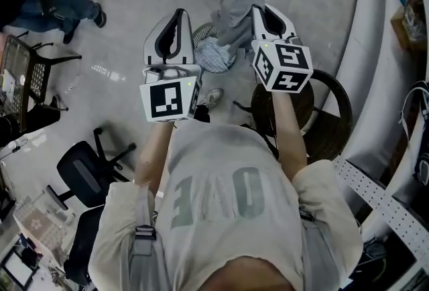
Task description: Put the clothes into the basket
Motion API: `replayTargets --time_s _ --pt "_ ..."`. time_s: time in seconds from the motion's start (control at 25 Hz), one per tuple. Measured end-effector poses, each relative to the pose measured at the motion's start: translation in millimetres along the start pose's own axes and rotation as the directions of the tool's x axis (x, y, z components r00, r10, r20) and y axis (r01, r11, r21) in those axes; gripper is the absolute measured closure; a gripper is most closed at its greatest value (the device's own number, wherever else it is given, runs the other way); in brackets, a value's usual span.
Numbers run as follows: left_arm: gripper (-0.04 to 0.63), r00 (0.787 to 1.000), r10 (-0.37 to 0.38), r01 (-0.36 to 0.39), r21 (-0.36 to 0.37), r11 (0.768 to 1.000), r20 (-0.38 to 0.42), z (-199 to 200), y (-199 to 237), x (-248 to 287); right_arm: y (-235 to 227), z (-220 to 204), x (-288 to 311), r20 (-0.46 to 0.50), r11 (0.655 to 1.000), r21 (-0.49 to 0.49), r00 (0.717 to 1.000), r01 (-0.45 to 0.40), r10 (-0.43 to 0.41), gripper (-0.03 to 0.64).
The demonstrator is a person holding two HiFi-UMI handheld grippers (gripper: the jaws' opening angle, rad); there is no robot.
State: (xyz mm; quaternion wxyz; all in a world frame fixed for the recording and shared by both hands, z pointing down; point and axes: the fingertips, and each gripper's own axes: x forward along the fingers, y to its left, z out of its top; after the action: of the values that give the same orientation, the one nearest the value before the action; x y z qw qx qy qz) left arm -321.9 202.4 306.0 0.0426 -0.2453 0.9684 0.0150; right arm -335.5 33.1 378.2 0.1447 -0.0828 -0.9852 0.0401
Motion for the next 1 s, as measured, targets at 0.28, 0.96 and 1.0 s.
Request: replayTargets --time_s 0.28,0.96,1.0 --pt "0.577 0.994 0.090 -0.091 -0.008 0.996 -0.067 -33 64 -2 35 -62 60 -0.170 0.998 -0.003 0.984 -0.058 0.057 0.586" --pt "0.577 0.985 0.132 -0.134 -0.014 0.991 -0.113 -55 98 -4 46 -180 94 -0.410 1.000 0.007 0.912 -0.016 0.017 0.433" --pt "0.577 0.985 0.129 -0.131 -0.013 0.991 -0.112 -55 98 -3 47 -177 95 -0.401 1.000 0.009 0.916 -0.018 0.020 0.433"
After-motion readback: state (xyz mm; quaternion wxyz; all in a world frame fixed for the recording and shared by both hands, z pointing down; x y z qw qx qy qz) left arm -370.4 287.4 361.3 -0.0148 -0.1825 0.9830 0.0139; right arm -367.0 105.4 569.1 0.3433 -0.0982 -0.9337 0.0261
